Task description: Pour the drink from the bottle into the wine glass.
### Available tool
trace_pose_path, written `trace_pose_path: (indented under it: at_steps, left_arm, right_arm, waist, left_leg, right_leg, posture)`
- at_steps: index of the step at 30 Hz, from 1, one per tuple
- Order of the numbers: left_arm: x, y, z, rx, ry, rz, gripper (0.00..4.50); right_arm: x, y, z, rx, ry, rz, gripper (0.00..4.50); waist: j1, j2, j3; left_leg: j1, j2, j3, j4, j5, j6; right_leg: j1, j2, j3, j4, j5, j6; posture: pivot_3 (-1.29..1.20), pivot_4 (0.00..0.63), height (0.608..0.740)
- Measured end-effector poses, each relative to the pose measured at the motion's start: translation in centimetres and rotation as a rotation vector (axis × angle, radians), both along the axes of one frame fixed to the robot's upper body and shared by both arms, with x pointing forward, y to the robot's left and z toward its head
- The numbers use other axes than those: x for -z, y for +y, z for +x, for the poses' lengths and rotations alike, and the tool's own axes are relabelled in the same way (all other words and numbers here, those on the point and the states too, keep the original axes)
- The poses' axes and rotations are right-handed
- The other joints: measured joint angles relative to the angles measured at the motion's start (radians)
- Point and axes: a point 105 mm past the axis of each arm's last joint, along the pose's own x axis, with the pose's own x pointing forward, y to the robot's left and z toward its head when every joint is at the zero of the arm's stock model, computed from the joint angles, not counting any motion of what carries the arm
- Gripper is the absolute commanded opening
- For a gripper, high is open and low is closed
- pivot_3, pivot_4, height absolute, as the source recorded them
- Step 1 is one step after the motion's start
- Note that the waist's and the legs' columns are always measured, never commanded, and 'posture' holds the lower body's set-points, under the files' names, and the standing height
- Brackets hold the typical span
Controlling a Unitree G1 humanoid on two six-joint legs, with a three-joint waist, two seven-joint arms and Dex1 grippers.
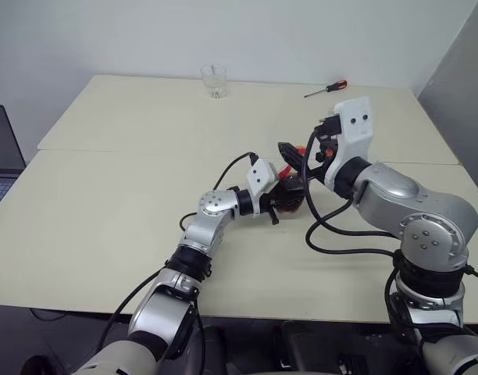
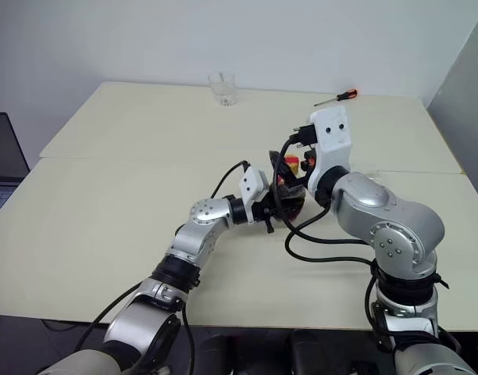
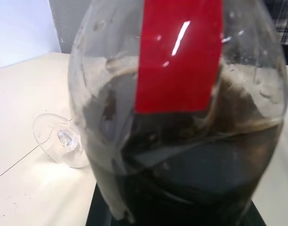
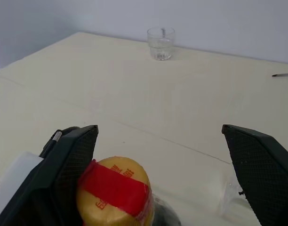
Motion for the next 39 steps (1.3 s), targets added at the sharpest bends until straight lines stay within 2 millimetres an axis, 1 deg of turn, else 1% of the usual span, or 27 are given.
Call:
trace_pose_path:
  at_steps: [14, 31, 39]
  left_arm:
    - [0.0, 0.1, 0.0, -0.002, 0.0, 0.003, 0.76]
    - [0.1, 0.3, 0.1, -0.006, 0.0, 0.007, 0.76]
    - [0.1, 0.5, 0.2, -0.012, -0.001, 0.012, 0.76]
  right_arm:
    - [0.4, -0.5, -0.6, -0.02, 0.011, -0.015, 4.5]
    - [1.0, -1.5, -2.1, -0.072, 0.014, -0.043, 4.5]
    - [1.0, -0.9, -2.7, -0.139, 0.016, -0.042, 4.5]
  waist:
    - [0.0, 0.0, 0.0]
    - [0.0, 0.0, 0.0]
    - [0.0, 0.0, 0.0]
  left_leg:
    - [0.0, 0.0, 0.0, 0.0, 0.0, 0.0]
    - [0.0, 0.0, 0.0, 0.0, 0.0, 0.0]
    - [0.0, 0.0, 0.0, 0.0, 0.0, 0.0]
  right_leg:
    - [0.0, 0.0, 0.0, 0.0, 0.0, 0.0]
    - [0.0, 0.0, 0.0, 0.0, 0.0, 0.0]
    - [0.0, 0.0, 0.0, 0.0, 0.0, 0.0]
  posture:
    - [0.0, 0.15, 0.74]
    - [0.0, 0.15, 0.74]
    - [0.0, 0.15, 0.74]
